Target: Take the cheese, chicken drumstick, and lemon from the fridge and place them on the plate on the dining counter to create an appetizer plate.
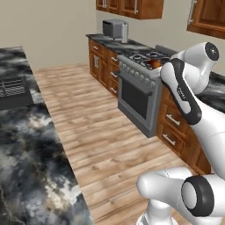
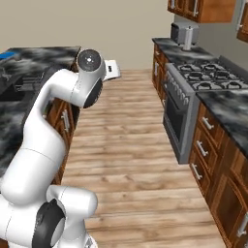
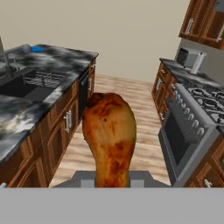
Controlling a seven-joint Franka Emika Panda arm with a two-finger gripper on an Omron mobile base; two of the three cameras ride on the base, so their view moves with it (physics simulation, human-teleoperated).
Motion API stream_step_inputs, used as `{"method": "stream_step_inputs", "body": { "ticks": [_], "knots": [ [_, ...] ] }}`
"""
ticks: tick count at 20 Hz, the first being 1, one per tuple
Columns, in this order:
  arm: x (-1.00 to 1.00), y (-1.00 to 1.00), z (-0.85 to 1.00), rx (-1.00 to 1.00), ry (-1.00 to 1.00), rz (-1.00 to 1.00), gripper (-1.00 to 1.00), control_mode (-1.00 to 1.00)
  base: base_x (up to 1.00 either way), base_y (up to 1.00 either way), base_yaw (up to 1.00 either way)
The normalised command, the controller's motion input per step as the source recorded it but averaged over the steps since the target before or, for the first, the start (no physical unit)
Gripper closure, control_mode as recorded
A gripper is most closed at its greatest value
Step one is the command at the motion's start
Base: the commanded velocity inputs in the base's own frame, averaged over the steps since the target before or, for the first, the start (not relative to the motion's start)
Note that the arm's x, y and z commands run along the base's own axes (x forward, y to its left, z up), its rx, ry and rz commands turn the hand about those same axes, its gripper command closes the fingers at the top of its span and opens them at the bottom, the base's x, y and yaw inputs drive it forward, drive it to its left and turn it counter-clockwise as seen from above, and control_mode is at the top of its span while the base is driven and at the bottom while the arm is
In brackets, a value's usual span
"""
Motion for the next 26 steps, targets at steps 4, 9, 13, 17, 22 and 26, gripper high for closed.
{"method": "stream_step_inputs", "body": {
  "ticks": [4,9,13,17,22,26],
  "knots": [
    [0.00,0.00,0.00,0.00,0.00,0.00,1.00,1.00,-0.36,-0.44,0.32],
    [0.00,0.00,0.00,0.00,0.00,0.00,1.00,1.00,-0.84,-0.75,0.30],
    [0.00,0.00,0.00,0.00,0.00,0.00,1.00,1.00,-1.00,-0.93,0.26],
    [0.00,0.00,0.00,0.00,0.00,0.00,1.00,1.00,-0.99,-0.23,0.27],
    [0.00,0.00,0.00,0.00,0.00,0.00,1.00,1.00,-0.45,0.71,0.18],
    [0.00,0.00,0.00,0.00,0.00,0.00,1.00,1.00,-0.23,1.00,0.10]
  ]
}}
